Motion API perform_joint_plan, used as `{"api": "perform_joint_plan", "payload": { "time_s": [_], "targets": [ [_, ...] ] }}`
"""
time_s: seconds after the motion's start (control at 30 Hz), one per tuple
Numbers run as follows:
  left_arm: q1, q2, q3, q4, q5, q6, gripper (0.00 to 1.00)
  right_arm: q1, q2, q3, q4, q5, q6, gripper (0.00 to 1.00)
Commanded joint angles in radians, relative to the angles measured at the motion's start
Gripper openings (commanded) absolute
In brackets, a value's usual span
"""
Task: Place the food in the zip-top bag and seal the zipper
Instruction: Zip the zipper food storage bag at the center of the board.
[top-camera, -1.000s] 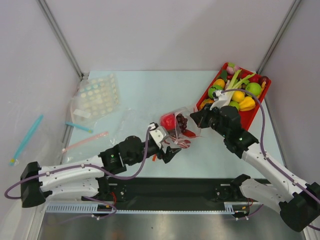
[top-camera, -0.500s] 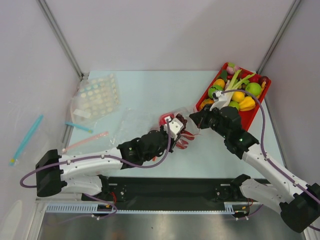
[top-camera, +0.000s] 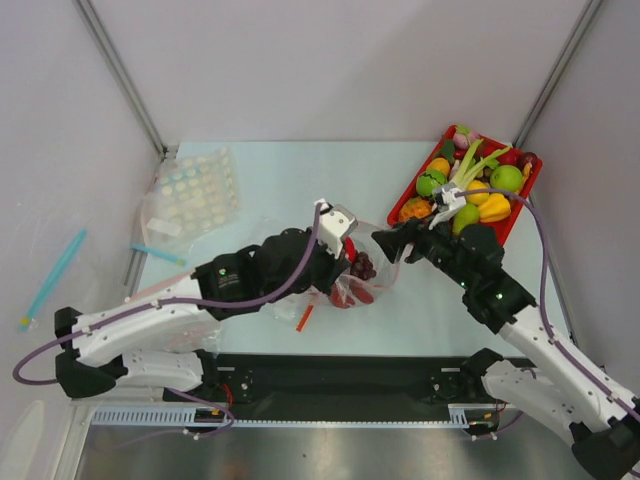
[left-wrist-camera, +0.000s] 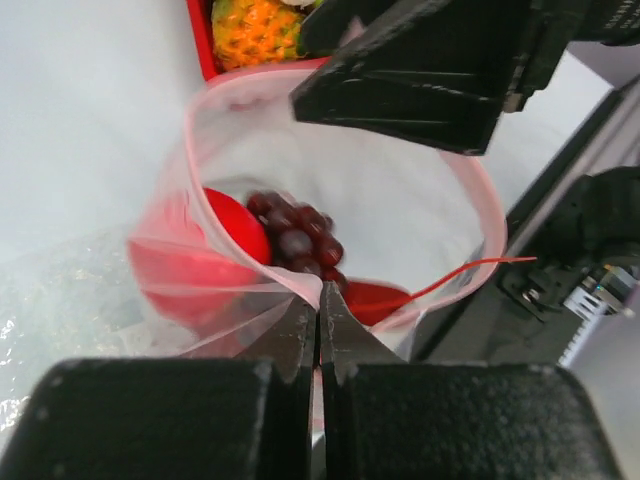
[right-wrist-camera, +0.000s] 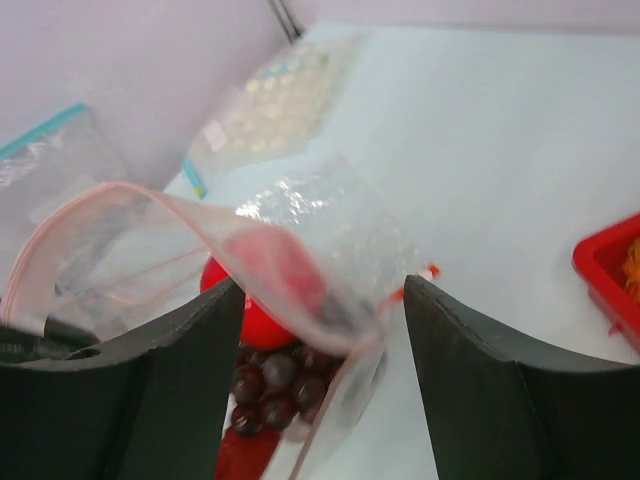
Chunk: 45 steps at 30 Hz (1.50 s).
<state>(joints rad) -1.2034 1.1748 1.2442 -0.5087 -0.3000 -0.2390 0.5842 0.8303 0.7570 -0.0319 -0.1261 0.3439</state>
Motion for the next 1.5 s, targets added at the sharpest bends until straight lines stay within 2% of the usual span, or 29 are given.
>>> {"api": "perform_joint_plan", "payload": {
  "time_s": [0.0,0.1,0.27,0.43,0.57,0.83,1.0,1.2,1.23,1.27,1.33,1.37,1.43,1.47],
  "targets": [
    [0.007,-0.056,0.136,-0.174,0.059,-0.042,0.00,0.009,-0.109,-0.019,0.073,-0.084,-0.089,0.70],
    [0.016,-0.061,0.172,-0.264,0.116,-0.042,0.00,0.012,-0.206,-0.050,0.122,-0.202,-0.129,0.70],
    [0.018,-0.089,0.117,-0.272,0.174,-0.062,0.00,0.017,-0.315,-0.070,0.161,-0.380,-0.180,0.66],
    [0.018,-0.095,0.119,-0.272,0.177,-0.066,0.00,0.037,-0.318,-0.058,0.187,-0.614,-0.198,0.60],
    [0.018,-0.066,0.162,-0.284,0.188,-0.063,0.00,0.094,-0.243,-0.013,0.144,-0.678,-0.223,0.59],
    [0.018,0.003,0.254,-0.309,0.197,-0.043,0.00,0.337,-0.079,0.083,-0.031,-0.402,-0.341,0.59],
    [0.019,0.046,0.316,-0.346,0.177,-0.029,0.00,0.422,-0.001,0.129,-0.088,-0.287,-0.396,0.58],
    [0.022,0.071,0.376,-0.384,0.167,-0.023,0.00,0.522,0.073,0.159,-0.118,-0.123,-0.422,0.52],
    [0.022,0.072,0.383,-0.387,0.167,-0.023,0.00,0.529,0.076,0.157,-0.112,-0.101,-0.422,0.49],
    [0.024,0.069,0.385,-0.387,0.168,-0.022,0.00,0.536,0.079,0.157,-0.106,-0.084,-0.421,0.37],
    [0.024,0.066,0.382,-0.383,0.176,-0.022,0.00,0.545,0.076,0.153,-0.099,-0.044,-0.413,0.25],
    [0.024,0.056,0.376,-0.381,0.183,-0.020,0.00,0.543,0.066,0.142,-0.079,-0.037,-0.407,0.13],
    [0.025,0.034,0.341,-0.349,0.191,-0.020,0.01,0.543,0.050,0.125,-0.054,-0.027,-0.398,0.07],
    [0.028,0.010,0.324,-0.337,0.193,-0.022,0.17,0.543,0.043,0.110,-0.031,-0.027,-0.395,0.01]
  ]
}}
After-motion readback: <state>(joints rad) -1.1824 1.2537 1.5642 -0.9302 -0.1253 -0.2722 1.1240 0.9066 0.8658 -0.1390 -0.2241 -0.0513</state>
